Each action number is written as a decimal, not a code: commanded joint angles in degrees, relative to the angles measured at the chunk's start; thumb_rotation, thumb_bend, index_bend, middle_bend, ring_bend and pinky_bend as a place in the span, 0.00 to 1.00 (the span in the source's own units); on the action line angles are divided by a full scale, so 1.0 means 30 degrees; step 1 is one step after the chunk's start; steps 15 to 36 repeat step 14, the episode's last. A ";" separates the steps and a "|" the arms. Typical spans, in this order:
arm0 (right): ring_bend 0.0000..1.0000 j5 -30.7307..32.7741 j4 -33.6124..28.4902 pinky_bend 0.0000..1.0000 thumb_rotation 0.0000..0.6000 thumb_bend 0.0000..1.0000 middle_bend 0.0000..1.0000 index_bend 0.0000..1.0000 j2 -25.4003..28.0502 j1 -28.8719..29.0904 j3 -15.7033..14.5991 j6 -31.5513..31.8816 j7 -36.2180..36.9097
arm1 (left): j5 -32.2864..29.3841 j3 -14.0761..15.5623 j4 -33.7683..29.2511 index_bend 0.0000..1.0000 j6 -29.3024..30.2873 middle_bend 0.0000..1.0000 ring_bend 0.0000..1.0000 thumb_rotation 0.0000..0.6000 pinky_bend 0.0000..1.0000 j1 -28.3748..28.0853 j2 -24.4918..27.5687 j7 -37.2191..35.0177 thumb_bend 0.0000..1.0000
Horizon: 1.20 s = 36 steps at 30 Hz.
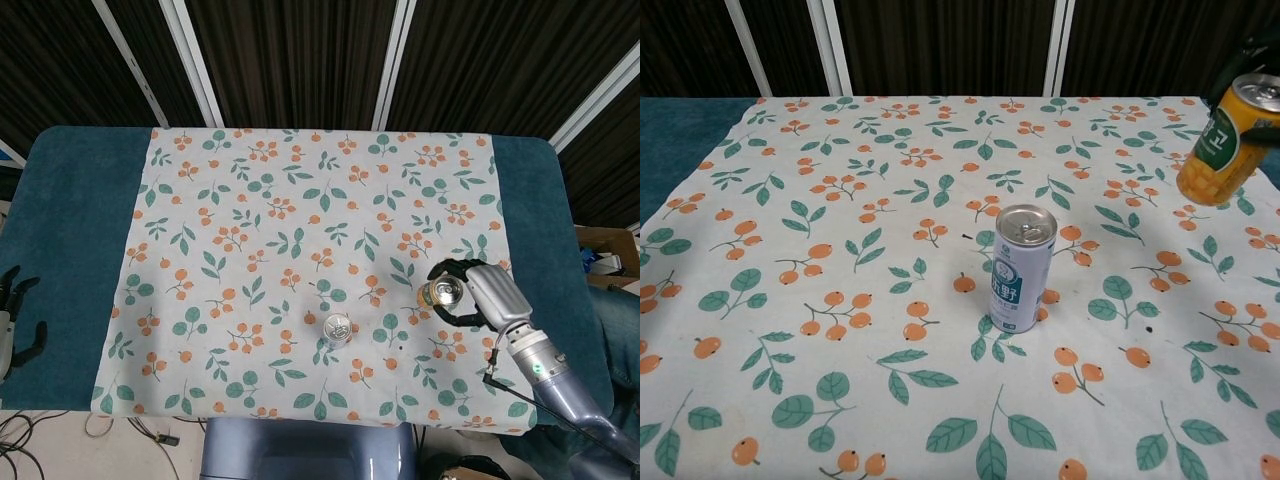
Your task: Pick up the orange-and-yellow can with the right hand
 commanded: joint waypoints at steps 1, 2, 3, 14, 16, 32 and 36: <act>0.48 0.0075 -0.0400 0.35 1.00 0.39 0.50 0.41 0.0777 0.0076 0.0686 0.0267 0.2143 | -0.0027 -0.0007 -0.0014 0.16 0.0004 0.00 0.03 1.00 0.27 0.0007 0.0012 -0.0009 0.48; 0.48 -0.0060 -0.0354 0.35 1.00 0.39 0.50 0.41 0.0898 0.0004 0.0848 0.0556 0.2773 | -0.0040 -0.0014 -0.0015 0.16 0.0010 0.00 0.03 1.00 0.27 0.0011 0.0020 -0.0018 0.48; 0.48 -0.0161 -0.0299 0.35 1.00 0.39 0.50 0.41 0.0961 -0.0051 0.0926 0.0744 0.3124 | -0.0049 -0.0019 -0.0016 0.16 0.0009 0.00 0.03 1.00 0.27 0.0011 0.0023 -0.0027 0.48; 0.49 -0.0477 0.0053 0.35 1.00 0.40 0.49 0.43 0.1307 -0.1120 0.2092 0.3724 0.8024 | -0.0074 -0.0022 -0.0052 0.16 -0.0035 0.00 0.03 1.00 0.27 0.0006 0.0069 -0.0134 0.48; 0.49 -0.0477 0.0053 0.35 1.00 0.40 0.49 0.43 0.1307 -0.1120 0.2092 0.3724 0.8024 | -0.0074 -0.0022 -0.0052 0.16 -0.0035 0.00 0.03 1.00 0.27 0.0006 0.0069 -0.0134 0.48; 0.49 -0.0477 0.0053 0.35 1.00 0.40 0.49 0.43 0.1307 -0.1120 0.2092 0.3724 0.8024 | -0.0074 -0.0022 -0.0052 0.16 -0.0035 0.00 0.03 1.00 0.27 0.0006 0.0069 -0.0134 0.48; 0.49 -0.0477 0.0053 0.35 1.00 0.40 0.49 0.43 0.1307 -0.1120 0.2092 0.3724 0.8024 | -0.0074 -0.0022 -0.0052 0.16 -0.0035 0.00 0.03 1.00 0.27 0.0006 0.0069 -0.0134 0.48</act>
